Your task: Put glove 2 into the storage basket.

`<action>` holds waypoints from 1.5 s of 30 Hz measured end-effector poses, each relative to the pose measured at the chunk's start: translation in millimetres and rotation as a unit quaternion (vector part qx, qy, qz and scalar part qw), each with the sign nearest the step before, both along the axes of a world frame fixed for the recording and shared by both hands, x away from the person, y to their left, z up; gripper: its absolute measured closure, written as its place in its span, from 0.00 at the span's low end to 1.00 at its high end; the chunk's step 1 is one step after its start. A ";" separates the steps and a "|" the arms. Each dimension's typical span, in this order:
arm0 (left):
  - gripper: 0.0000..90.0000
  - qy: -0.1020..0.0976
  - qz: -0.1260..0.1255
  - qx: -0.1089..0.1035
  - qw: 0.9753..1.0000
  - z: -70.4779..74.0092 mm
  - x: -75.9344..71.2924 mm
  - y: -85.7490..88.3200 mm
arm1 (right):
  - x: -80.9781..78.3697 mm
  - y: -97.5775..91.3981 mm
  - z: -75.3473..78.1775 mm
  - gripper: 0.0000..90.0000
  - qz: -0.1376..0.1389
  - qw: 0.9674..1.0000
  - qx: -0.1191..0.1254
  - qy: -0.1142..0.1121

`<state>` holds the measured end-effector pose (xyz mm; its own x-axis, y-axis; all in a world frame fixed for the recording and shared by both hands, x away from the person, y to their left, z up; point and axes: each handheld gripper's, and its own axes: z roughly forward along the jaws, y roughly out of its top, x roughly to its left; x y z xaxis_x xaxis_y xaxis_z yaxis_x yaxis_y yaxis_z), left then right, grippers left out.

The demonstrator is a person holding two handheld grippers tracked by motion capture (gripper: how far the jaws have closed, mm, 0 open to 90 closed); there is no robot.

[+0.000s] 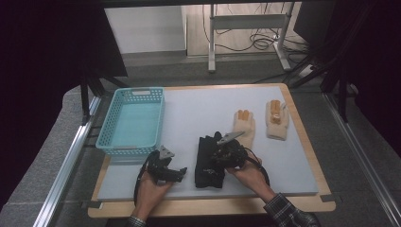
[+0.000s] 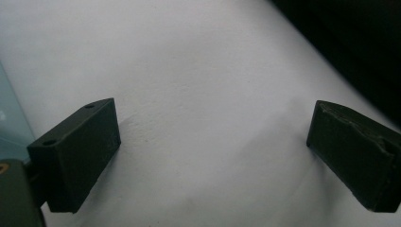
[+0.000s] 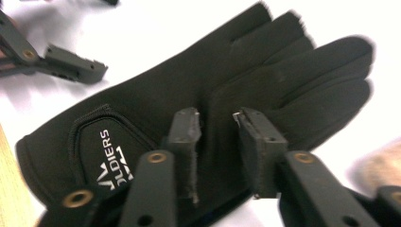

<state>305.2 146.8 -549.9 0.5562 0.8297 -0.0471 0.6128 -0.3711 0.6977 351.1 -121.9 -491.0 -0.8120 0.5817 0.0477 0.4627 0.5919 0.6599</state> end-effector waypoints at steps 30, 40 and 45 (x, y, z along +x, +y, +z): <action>0.03 -0.003 0.042 -0.002 0.999 -4.5 -25.3 62.3 | -26.9 -27.7 -37.2 0.97 0.046 0.999 0.026 0.004; 0.03 -0.012 0.043 -0.004 0.999 -6.2 -26.5 62.3 | -21.4 6.1 -40.0 0.95 0.059 0.998 0.030 -0.001; 0.03 -0.010 0.041 -0.006 0.999 -6.3 -25.7 62.7 | -16.8 19.8 -41.4 0.95 0.060 0.998 0.030 -0.007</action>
